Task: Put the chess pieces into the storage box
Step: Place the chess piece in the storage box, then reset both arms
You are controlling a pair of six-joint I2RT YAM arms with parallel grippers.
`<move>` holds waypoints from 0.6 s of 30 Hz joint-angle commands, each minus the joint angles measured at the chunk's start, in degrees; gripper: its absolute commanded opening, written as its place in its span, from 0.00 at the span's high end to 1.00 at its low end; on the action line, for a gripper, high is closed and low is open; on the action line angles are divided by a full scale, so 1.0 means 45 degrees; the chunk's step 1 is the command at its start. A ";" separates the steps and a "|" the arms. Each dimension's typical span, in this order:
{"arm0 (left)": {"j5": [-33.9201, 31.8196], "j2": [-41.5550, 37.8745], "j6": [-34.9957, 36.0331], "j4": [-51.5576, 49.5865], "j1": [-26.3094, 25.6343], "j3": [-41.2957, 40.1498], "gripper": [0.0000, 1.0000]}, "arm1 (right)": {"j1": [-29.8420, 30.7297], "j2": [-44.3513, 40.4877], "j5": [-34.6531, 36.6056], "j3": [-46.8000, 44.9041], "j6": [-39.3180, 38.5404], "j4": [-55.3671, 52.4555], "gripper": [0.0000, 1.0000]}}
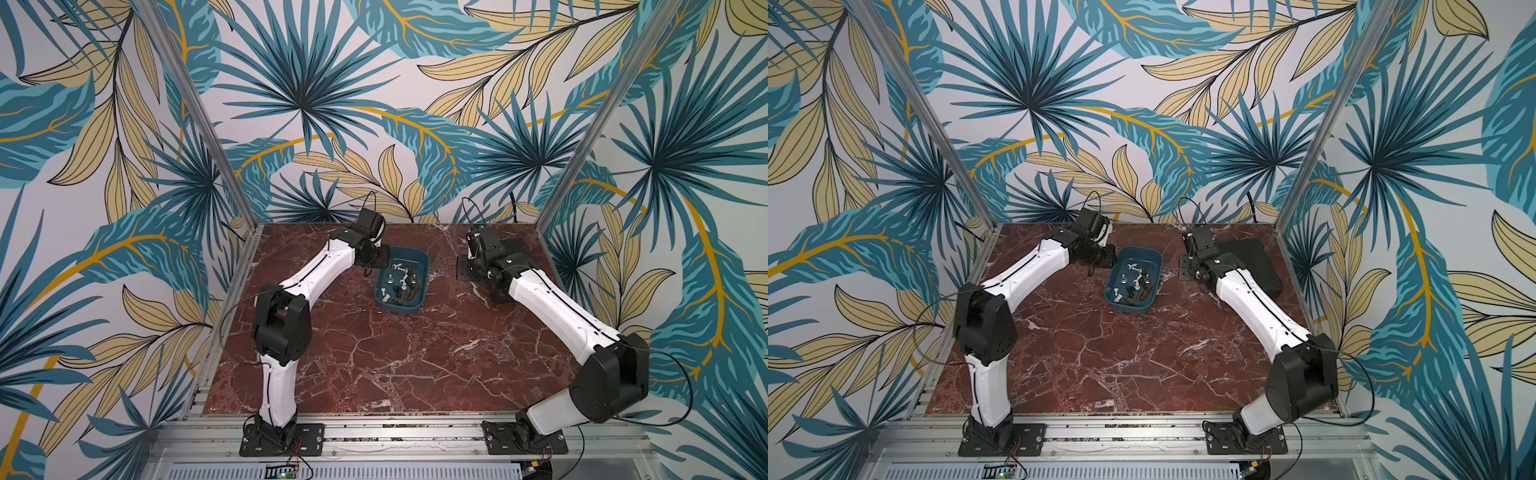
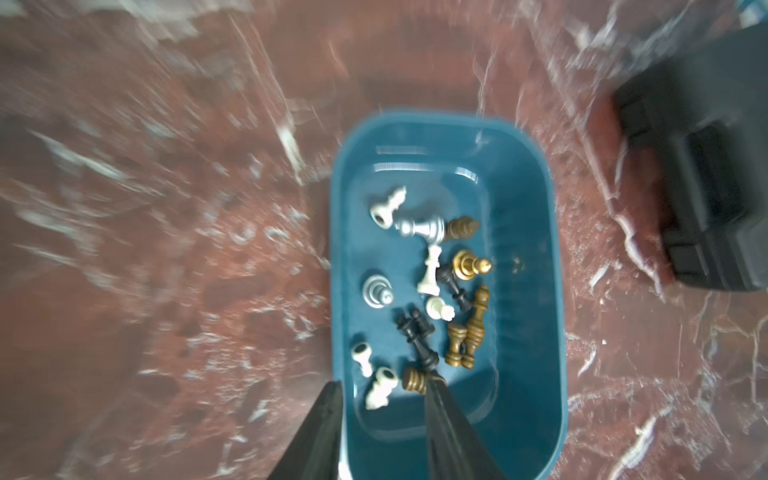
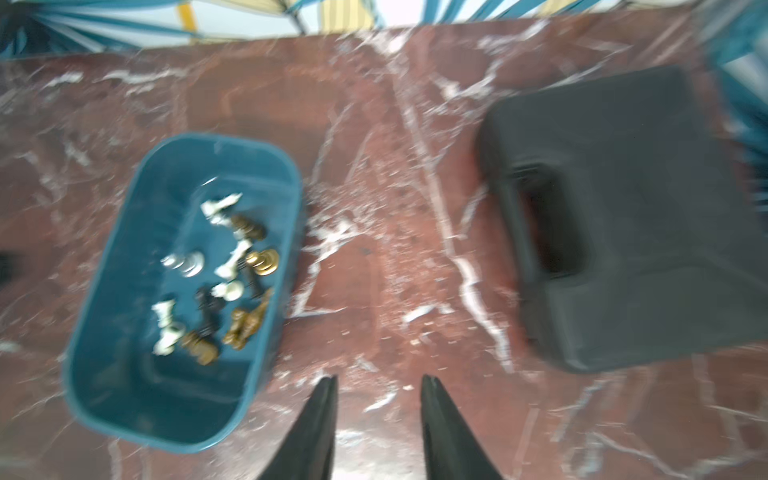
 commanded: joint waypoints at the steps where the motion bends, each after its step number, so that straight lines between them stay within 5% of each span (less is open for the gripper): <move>1: -0.2985 -0.2901 0.0684 0.3820 0.0534 -0.2902 0.58 | -0.1049 -0.1239 0.2204 -0.1379 0.0089 0.1103 0.53; 4: -0.5104 -0.4927 0.1232 0.7698 0.1427 -0.6478 0.41 | -0.1851 -0.1874 0.3398 -0.3186 -0.0404 0.3092 0.35; 7: -0.6139 -0.5883 0.1934 0.9422 0.2479 -0.8543 0.37 | -0.1909 -0.1918 0.4209 -0.4893 -0.1779 0.5958 0.26; 15: -0.6930 -0.5521 0.3663 1.5199 0.4139 -1.2679 0.34 | -0.2150 -0.0835 0.3919 -0.7931 -0.3830 1.2416 0.21; 18: -0.6276 -0.5256 0.4150 1.6821 0.4357 -1.3570 0.33 | -0.2467 -0.0353 0.2521 -0.7797 -0.3641 1.1993 0.20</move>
